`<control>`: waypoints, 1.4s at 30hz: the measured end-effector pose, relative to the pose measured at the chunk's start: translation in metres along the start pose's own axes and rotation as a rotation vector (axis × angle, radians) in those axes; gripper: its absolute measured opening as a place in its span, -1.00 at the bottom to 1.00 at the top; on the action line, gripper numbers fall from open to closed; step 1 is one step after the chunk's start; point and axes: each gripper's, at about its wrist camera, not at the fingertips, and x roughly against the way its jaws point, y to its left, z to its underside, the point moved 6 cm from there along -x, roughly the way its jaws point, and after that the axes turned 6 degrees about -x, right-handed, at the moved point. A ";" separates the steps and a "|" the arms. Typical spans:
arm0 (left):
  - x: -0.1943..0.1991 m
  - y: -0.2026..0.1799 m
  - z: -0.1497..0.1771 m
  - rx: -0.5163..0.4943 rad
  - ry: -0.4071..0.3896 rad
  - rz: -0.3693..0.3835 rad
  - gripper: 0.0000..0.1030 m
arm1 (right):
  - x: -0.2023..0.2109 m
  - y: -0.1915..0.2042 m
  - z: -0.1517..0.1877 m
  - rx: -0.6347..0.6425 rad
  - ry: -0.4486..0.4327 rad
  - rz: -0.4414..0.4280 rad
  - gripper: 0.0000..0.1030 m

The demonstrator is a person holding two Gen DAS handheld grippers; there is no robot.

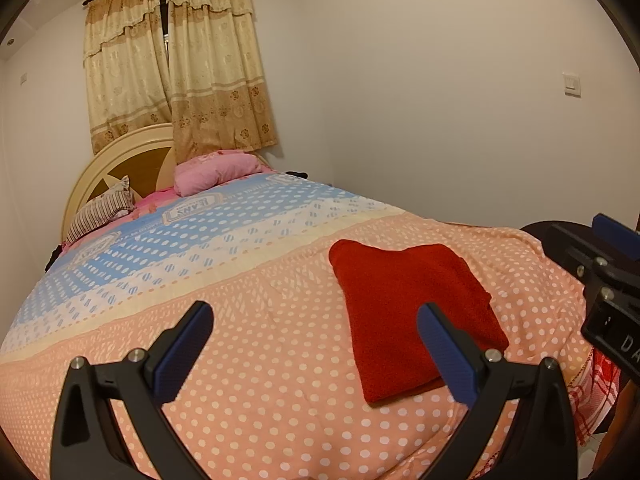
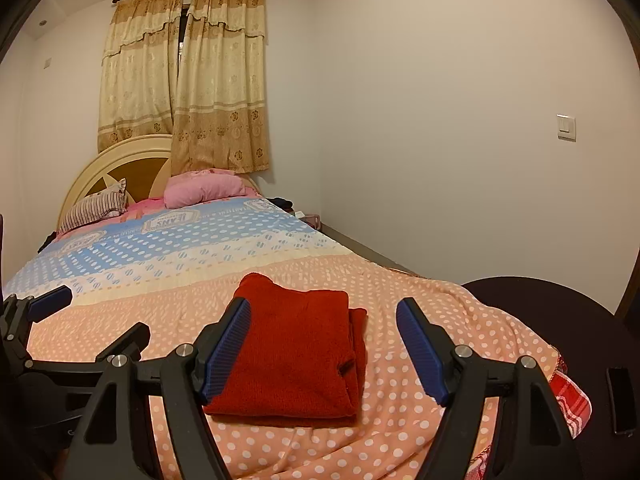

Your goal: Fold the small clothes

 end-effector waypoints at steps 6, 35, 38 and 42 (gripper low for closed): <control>0.000 -0.002 0.000 -0.001 0.004 0.001 1.00 | 0.000 -0.001 0.001 0.003 0.008 0.000 0.47; -0.004 -0.002 0.000 0.011 0.016 -0.001 1.00 | -0.003 -0.003 0.002 -0.001 0.013 0.002 0.48; -0.005 -0.002 0.000 0.011 0.017 -0.002 1.00 | -0.004 -0.003 0.002 0.000 0.013 0.002 0.48; -0.006 -0.003 0.000 0.007 0.020 -0.013 1.00 | -0.004 -0.003 0.002 -0.001 0.014 0.002 0.48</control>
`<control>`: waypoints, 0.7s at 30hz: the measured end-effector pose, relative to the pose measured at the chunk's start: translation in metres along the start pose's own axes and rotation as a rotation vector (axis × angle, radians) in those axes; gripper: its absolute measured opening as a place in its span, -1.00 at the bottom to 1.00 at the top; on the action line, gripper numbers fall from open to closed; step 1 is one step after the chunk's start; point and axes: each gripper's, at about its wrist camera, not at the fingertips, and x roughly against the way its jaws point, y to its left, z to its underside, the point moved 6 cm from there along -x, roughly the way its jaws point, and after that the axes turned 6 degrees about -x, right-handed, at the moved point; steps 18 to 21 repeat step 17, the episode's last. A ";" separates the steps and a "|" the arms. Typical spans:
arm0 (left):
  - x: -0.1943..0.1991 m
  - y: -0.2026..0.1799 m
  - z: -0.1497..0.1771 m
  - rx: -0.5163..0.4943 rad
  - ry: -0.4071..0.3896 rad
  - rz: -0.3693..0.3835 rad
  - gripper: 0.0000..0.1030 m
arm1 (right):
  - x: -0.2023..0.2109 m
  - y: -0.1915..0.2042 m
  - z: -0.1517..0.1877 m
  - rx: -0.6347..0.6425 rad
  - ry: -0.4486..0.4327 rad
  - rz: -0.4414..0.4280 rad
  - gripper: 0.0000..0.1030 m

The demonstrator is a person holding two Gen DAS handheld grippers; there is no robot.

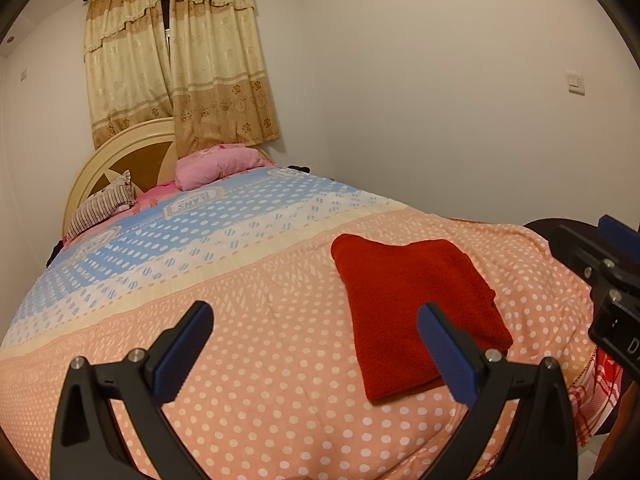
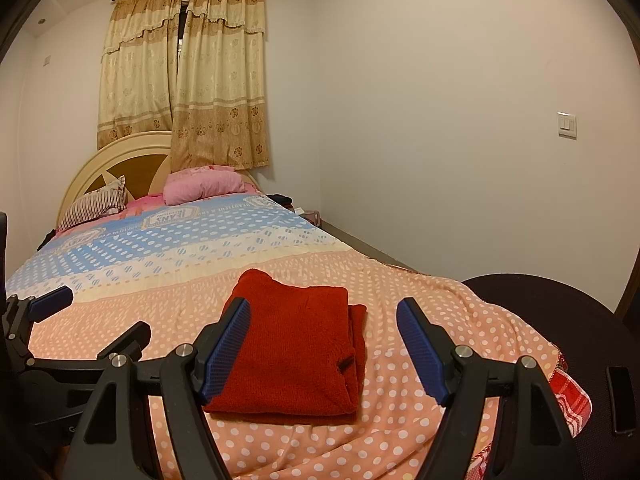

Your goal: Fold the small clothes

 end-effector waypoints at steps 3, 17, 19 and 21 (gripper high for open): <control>-0.003 0.000 0.002 0.002 0.014 -0.001 1.00 | 0.001 0.000 0.000 -0.002 0.001 0.001 0.48; -0.013 0.001 0.006 0.025 0.032 0.025 1.00 | -0.003 -0.002 0.003 -0.004 0.013 0.014 0.48; -0.013 0.001 0.006 0.025 0.032 0.025 1.00 | -0.003 -0.002 0.003 -0.004 0.013 0.014 0.48; -0.013 0.001 0.006 0.025 0.032 0.025 1.00 | -0.003 -0.002 0.003 -0.004 0.013 0.014 0.48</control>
